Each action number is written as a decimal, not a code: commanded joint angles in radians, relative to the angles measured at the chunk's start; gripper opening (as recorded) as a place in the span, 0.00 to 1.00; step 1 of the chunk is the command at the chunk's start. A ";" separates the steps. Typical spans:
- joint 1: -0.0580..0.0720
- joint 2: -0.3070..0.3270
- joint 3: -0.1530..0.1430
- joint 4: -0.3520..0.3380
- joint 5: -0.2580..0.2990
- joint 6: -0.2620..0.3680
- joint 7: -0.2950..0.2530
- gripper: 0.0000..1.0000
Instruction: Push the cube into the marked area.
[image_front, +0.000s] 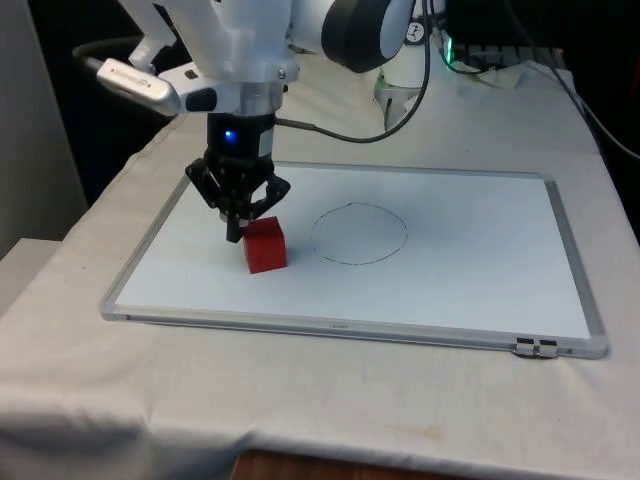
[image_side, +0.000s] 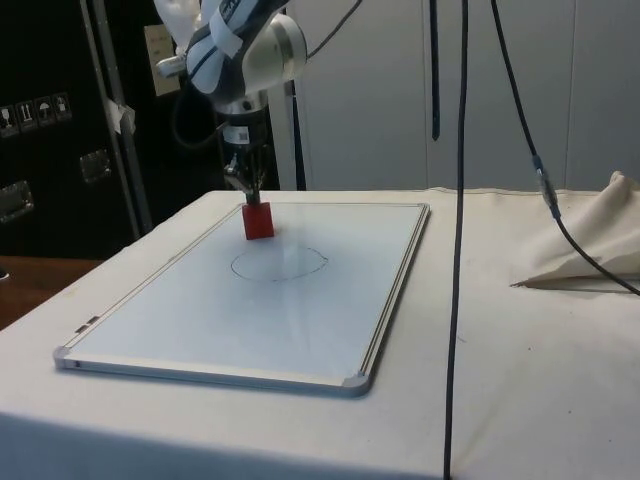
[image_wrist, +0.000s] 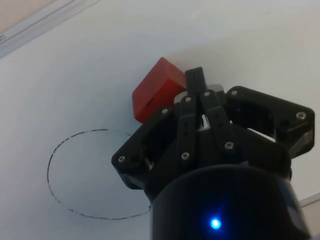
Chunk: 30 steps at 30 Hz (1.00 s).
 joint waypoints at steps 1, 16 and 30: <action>0.001 0.000 0.001 0.002 0.000 -0.006 -0.003 0.00; 0.026 -0.033 0.005 0.002 -0.002 -0.136 -0.017 0.00; 0.027 -0.030 0.021 0.024 0.025 -0.219 -0.057 0.00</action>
